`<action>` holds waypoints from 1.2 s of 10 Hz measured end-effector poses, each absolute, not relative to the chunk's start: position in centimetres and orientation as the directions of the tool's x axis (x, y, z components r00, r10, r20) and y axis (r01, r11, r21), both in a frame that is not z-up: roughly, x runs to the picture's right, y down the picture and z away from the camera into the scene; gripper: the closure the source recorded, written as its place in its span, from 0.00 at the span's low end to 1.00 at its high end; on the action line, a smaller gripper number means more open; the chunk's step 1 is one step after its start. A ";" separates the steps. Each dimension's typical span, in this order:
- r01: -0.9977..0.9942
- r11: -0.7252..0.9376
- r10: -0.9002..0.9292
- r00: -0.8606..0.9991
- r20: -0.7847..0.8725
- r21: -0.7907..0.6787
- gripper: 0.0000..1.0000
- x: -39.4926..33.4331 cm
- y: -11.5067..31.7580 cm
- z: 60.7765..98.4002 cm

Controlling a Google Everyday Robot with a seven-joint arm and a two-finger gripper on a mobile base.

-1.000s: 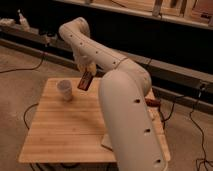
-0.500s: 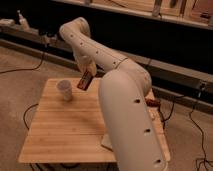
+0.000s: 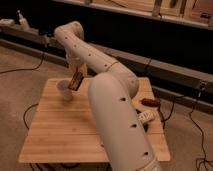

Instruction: Place the eraser in the ceramic cup

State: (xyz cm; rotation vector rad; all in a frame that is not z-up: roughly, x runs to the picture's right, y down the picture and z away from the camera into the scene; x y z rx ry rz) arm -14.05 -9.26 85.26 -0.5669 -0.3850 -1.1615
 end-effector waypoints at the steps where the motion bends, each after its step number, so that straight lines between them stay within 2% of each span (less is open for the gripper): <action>1: 0.933 0.289 -0.745 0.361 0.561 -0.216 0.83 -14.5 -9.3 86.0; 8: 0.925 0.313 -0.739 0.381 0.555 -0.217 0.82 -18.7 -10.3 87.1; 10: 0.920 0.318 -0.737 0.393 0.549 -0.230 0.67 -18.9 -10.3 87.4; 12: 0.910 0.339 -0.735 0.415 0.536 -0.239 0.45 -19.2 -10.8 87.6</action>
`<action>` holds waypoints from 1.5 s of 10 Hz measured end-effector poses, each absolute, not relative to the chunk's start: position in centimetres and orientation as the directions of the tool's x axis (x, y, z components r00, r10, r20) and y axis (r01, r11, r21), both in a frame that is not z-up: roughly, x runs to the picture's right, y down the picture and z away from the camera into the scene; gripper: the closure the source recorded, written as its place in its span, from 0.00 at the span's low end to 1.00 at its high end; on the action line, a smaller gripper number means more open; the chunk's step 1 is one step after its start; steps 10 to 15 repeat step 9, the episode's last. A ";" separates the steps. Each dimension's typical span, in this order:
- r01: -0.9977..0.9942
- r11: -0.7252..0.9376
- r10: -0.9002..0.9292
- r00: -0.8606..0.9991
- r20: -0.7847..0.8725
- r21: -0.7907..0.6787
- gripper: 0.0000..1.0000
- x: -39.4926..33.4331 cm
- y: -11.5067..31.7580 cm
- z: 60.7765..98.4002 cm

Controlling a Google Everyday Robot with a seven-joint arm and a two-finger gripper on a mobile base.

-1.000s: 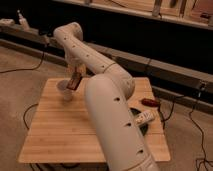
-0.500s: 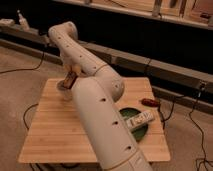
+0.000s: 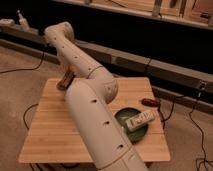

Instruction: Place the eraser in the ceramic cup

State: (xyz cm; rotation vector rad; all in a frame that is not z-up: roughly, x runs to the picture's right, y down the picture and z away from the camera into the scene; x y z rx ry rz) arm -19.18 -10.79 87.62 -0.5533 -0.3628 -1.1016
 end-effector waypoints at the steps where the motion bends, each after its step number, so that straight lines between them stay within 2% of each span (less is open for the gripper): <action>1: 0.908 0.345 -0.735 0.420 0.532 -0.239 0.37 -19.4 -11.0 87.6; 2: 0.905 0.353 -0.733 0.426 0.531 -0.238 0.28 -19.7 -11.1 87.6; 3: 0.900 0.367 -0.725 0.435 0.534 -0.234 0.23 -20.1 -11.2 87.5; 15: 0.894 0.384 -0.713 0.447 0.540 -0.233 0.23 -20.2 -11.2 87.4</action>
